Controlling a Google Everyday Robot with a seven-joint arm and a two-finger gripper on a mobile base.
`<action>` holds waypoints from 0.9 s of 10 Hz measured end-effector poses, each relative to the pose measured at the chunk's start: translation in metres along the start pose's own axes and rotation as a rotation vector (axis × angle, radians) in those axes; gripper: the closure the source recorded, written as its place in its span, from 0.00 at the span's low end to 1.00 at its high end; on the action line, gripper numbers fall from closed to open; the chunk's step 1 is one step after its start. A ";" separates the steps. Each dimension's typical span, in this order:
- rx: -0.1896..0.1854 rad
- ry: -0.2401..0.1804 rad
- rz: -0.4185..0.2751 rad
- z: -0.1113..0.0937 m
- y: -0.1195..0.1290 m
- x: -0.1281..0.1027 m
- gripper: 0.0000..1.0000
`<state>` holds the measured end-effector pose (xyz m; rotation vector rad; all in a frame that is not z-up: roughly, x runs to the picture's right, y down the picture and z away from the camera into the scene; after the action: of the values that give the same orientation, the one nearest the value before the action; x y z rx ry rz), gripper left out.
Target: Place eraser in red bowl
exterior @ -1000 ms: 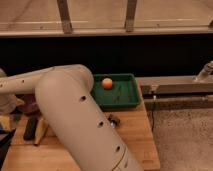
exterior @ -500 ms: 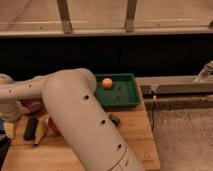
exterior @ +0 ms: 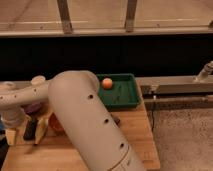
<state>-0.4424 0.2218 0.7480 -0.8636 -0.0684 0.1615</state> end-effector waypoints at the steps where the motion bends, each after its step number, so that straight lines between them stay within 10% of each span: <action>1: 0.007 0.004 -0.001 0.001 -0.002 0.000 0.20; 9: 0.019 -0.031 -0.043 0.013 -0.032 0.032 0.20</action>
<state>-0.4089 0.2168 0.7803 -0.8399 -0.1144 0.1348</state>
